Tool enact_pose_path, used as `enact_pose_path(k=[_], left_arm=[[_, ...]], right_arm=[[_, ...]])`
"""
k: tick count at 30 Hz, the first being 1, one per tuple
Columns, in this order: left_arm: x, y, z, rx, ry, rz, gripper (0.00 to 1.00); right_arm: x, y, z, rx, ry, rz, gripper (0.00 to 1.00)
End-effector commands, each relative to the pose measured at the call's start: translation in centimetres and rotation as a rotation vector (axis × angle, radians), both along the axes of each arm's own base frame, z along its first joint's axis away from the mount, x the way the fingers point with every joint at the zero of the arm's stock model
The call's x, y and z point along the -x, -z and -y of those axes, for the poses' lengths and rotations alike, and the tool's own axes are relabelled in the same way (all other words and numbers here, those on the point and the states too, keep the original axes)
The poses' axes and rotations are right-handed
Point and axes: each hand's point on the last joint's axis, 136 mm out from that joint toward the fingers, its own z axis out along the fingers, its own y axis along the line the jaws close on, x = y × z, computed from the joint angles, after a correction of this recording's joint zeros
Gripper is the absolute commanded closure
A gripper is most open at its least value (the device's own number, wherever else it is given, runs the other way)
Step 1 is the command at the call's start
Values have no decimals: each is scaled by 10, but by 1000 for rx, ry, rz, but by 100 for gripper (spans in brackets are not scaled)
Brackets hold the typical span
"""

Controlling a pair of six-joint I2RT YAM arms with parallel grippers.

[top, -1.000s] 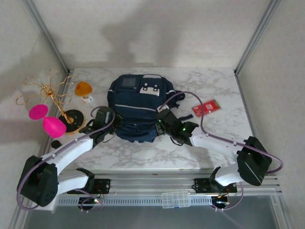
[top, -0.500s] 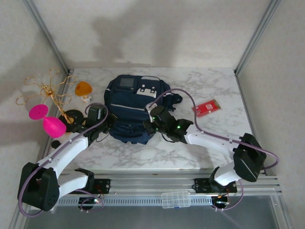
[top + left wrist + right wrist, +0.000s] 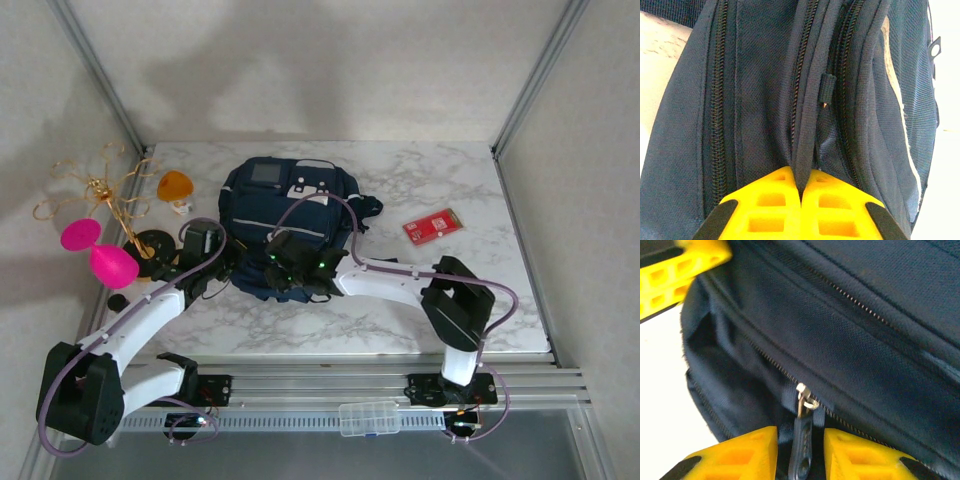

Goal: Pack the student bag
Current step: Zip the student bag at the center of the table.

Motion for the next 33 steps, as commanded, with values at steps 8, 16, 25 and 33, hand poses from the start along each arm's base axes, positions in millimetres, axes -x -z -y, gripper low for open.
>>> enact_pose_path(k=[8, 16, 25, 33], left_arm=[[-10, -19, 9, 59, 12, 80, 100], [-10, -20, 2, 1, 5, 76, 100], [-22, -16, -2, -56, 15, 78, 100], [-44, -39, 8, -80, 104, 123, 82]], right_arm=[[-34, 9, 4, 96, 147, 58, 83], [-31, -2, 52, 147, 194, 100, 100], [-41, -9, 158, 99, 398, 112, 100], [0, -54, 91, -114, 167, 134, 100]])
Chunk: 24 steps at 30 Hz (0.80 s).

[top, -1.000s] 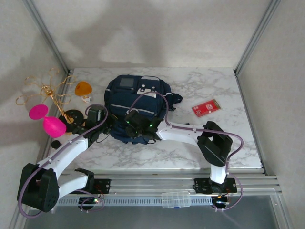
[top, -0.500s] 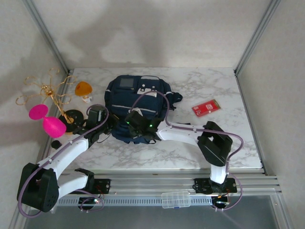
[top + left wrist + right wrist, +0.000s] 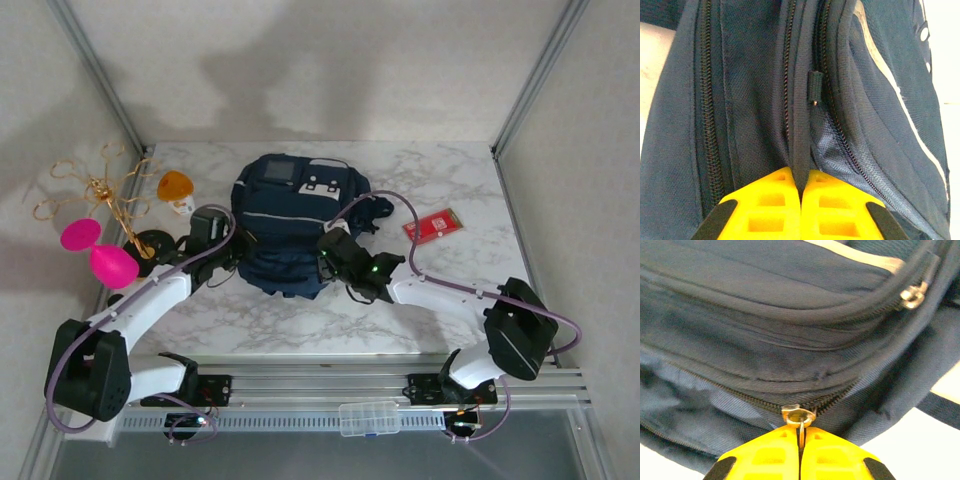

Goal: Pack the student bag
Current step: Zip the student bag at the center of the table.

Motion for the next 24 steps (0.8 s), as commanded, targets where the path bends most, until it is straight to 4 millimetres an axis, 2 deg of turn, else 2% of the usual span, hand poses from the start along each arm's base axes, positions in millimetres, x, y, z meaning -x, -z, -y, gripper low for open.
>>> enact_pose_path(k=[1, 3, 8, 11, 14, 18, 21, 24], left_arm=[[-22, -32, -13, -75, -4, 102, 72], [-18, -34, -16, -108, 9, 85, 64], [12, -34, -17, -61, -6, 82, 50], [34, -33, 10, 46, 60, 84, 45], [49, -28, 14, 79, 2, 71, 41], [46, -43, 48, 257, -14, 137, 40], [38, -38, 65, 269, -37, 106, 42], [32, -42, 87, 351, -35, 130, 46]], right_arm=[[27, -29, -32, -117, -102, 23, 100], [31, -33, -44, -152, -106, 3, 100], [23, -24, -50, -136, -84, 1, 100], [25, -24, -59, -149, -115, -6, 100], [22, -19, -55, -124, -87, -6, 100], [28, -18, -61, -154, -124, -21, 100], [28, -21, -62, -165, -129, -20, 100], [28, -21, -62, -172, -124, -22, 100]])
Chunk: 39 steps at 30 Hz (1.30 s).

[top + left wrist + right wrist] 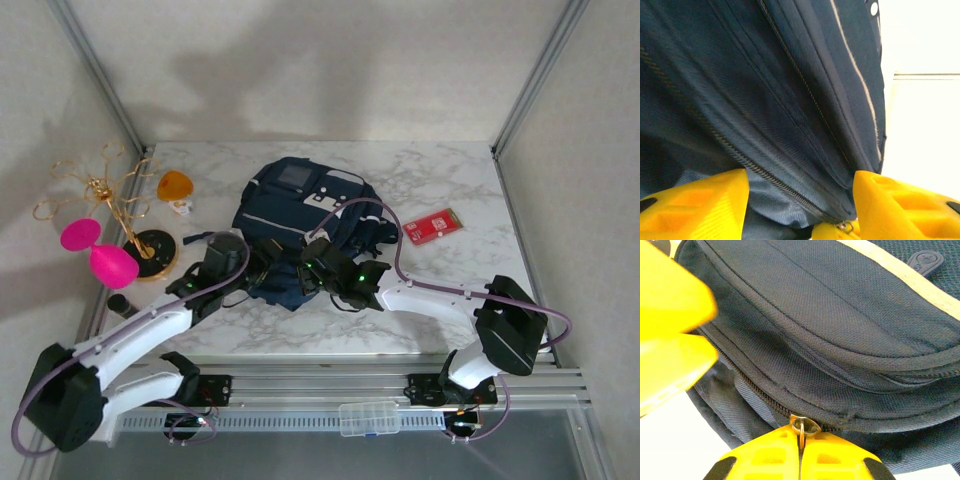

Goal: Pack the student bag
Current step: Zip the student bag at the center of the table.

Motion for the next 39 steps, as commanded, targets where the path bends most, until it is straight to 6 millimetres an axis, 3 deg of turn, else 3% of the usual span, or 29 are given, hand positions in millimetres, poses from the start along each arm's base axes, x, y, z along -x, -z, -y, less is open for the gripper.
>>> enact_pose_path(k=[1, 8, 12, 13, 19, 27, 32, 39], left_arm=[[-20, -28, 15, 151, -87, 76, 49], [-30, -16, 21, 110, -148, 56, 74], [-31, -8, 9, 34, -186, 54, 98], [-31, -8, 5, 2, -195, 57, 100], [-28, -14, -23, -103, -223, 89, 100], [-20, -2, -59, -139, -232, 58, 100], [-17, -1, -66, -153, -214, 54, 100], [-15, -4, -76, -194, -225, 49, 100]], right_arm=[[0, -22, -18, -98, -19, 17, 100], [-2, -18, -15, -81, -11, 28, 100], [-6, -17, -9, -49, 0, 56, 100], [-8, -18, -5, -38, 15, 65, 100], [-18, -16, 28, 16, 98, 67, 100], [-42, -3, 103, 96, 306, 46, 100], [-67, 8, 133, 123, 380, 31, 100], [-100, 7, 168, 159, 499, 59, 100]])
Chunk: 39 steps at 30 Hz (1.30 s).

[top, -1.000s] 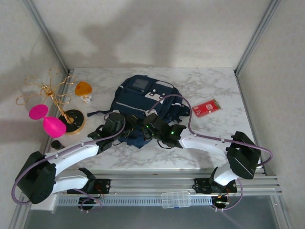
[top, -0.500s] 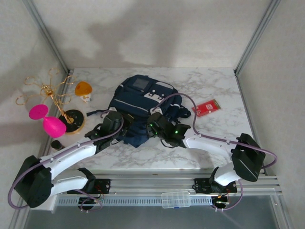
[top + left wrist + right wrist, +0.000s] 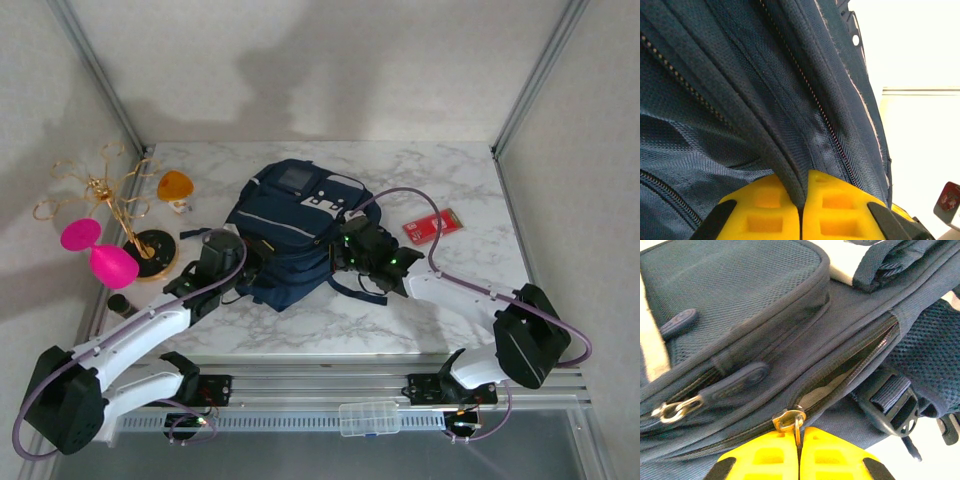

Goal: Pack the student bag
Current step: Zip the student bag at the center of the table.

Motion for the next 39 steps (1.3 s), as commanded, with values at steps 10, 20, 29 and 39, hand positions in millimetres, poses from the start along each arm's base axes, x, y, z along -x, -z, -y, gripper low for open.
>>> enact_pose_path(k=[10, 20, 29, 39], left_arm=[[-5, 9, -61, -183, -186, -21, 100], [-12, 9, -61, -229, -161, -33, 100], [-25, 12, -62, -250, -140, -36, 100], [-24, 16, -50, -261, -61, -49, 92]], right_arm=[[-69, 10, 128, 188, 410, 36, 100], [-75, 17, 143, 173, 402, -7, 100], [-64, 34, 160, 160, 391, -62, 100], [-37, -7, 97, 18, 137, -35, 72]])
